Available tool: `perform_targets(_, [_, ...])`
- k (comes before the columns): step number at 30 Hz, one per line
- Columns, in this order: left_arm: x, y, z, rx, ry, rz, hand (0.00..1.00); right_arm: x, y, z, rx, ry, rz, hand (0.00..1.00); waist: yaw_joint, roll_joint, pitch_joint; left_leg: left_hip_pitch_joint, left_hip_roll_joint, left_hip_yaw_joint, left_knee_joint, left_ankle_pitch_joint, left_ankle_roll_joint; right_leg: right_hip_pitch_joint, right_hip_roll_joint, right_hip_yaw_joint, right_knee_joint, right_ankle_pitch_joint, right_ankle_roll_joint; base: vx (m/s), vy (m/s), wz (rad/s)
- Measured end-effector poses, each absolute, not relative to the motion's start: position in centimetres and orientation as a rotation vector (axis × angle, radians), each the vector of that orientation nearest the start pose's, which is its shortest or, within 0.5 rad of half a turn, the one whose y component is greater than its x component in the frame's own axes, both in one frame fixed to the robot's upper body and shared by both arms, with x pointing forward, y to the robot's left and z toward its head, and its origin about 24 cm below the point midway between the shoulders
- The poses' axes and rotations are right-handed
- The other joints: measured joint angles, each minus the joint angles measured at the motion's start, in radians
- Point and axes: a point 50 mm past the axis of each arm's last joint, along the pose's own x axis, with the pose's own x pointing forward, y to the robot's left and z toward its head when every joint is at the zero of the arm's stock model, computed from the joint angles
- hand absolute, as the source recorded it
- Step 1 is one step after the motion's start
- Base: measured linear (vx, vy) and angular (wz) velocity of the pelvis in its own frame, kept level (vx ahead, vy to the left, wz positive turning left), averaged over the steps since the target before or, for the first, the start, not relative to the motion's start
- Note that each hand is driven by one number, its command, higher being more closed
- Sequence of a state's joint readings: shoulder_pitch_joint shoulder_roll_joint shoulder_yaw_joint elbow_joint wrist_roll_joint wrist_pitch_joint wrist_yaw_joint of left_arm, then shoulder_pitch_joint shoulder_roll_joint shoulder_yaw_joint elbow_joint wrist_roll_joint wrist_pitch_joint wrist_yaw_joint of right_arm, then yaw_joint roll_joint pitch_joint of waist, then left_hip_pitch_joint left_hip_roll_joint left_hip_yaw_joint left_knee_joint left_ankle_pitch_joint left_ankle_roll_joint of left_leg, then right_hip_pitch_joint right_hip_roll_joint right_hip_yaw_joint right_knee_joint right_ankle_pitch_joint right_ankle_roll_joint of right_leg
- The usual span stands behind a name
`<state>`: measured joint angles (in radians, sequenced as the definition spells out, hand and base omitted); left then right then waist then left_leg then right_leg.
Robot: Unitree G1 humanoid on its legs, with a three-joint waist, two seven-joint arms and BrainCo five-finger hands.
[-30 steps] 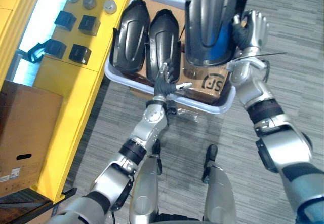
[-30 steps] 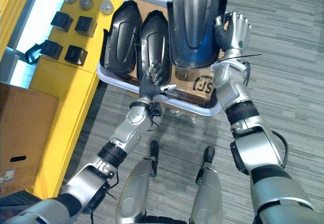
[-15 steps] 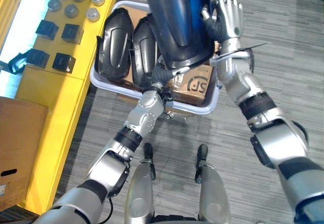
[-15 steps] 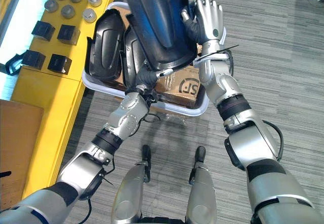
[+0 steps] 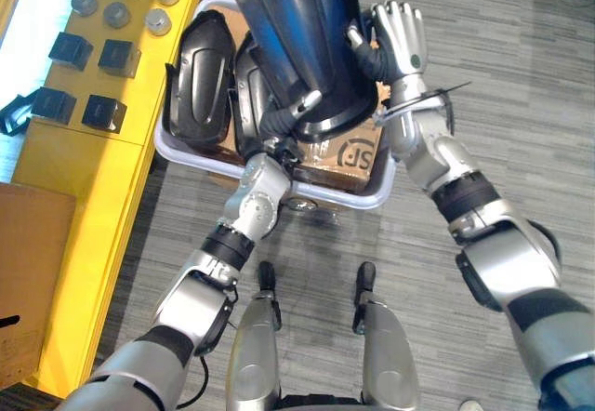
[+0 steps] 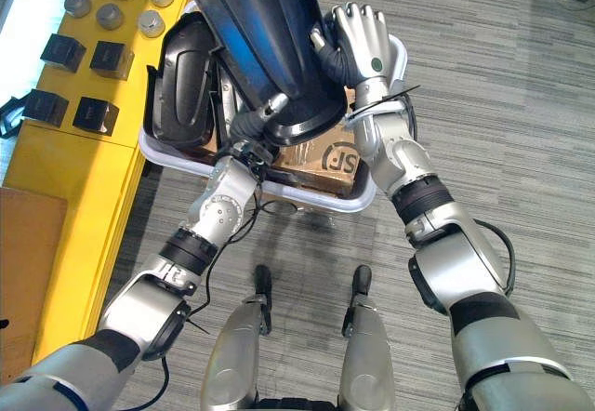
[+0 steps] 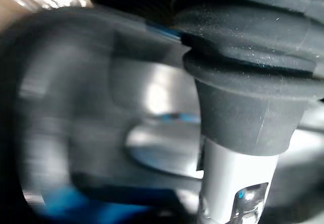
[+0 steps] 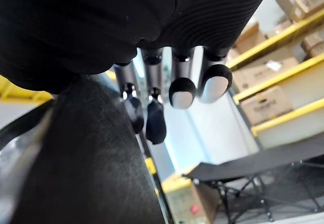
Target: Walk over and take plastic housings, then place them on the shelf
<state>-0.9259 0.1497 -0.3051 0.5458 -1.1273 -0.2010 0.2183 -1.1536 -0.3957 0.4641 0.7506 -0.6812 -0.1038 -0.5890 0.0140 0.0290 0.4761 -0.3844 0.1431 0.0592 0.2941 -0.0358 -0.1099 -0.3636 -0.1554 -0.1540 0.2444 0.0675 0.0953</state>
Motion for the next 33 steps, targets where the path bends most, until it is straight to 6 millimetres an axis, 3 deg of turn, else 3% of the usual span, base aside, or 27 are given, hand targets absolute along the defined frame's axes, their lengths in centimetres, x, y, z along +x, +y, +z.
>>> perform_targets(1, [38.3,7.5,20.1,-0.800,-0.208,-0.221,0.00,39.2,-10.7,26.2,-1.184,-0.896,-0.295,1.00,0.000,-0.004,-0.001,0.000,0.000,0.000,0.000,0.000,0.000,0.000,0.000,0.000,-0.001,0.000,0.000,0.00,0.000,0.00])
perform_targets(2, [38.3,7.8,20.2,-0.811,-0.223,-0.208,1.00,39.1,-10.7,25.9,-1.183,-0.893,-0.290,1.00,-0.001,-0.011,-0.001,0.000,0.001,0.000,0.000,0.000,0.000,0.000,0.001,0.000,-0.001,0.000,0.000,0.00,0.000,0.00])
perform_targets(6, [38.1,8.2,21.1,-0.823,-0.275,-0.197,1.00,38.9,-10.6,25.5,-1.171,-0.899,-0.285,1.00,0.001,-0.023,0.003,-0.001,0.000,0.000,0.000,0.000,0.000,0.000,0.000,0.000,-0.002,0.000,0.000,0.00,0.000,0.00])
perform_targets(11, [37.8,8.2,22.0,-0.709,-0.345,-0.204,1.00,38.8,-10.9,25.0,-1.165,-0.901,-0.288,1.00,0.001,-0.023,0.003,-0.001,0.001,0.000,0.000,0.000,0.000,0.001,0.001,0.000,-0.004,0.000,0.000,0.00,0.000,0.00])
perform_targets(27, [37.9,9.2,22.7,-0.573,-0.387,-0.263,1.00,37.2,-10.1,25.3,-1.088,-1.033,-0.284,1.00,-0.012,-0.024,0.003,0.027,0.001,0.004,-0.009,0.000,0.000,0.025,0.001,0.004,-0.013,0.001,0.001,0.00,0.002,-0.01])
perform_targets(33, [37.1,9.5,19.8,-0.643,-0.359,-0.304,1.00,36.2,-9.8,23.3,-1.060,-1.031,-0.244,1.00,-0.030,-0.047,0.001,0.103,0.000,0.015,-0.045,0.000,-0.002,0.092,0.002,0.007,-0.046,0.002,0.001,0.01,0.007,-0.03])
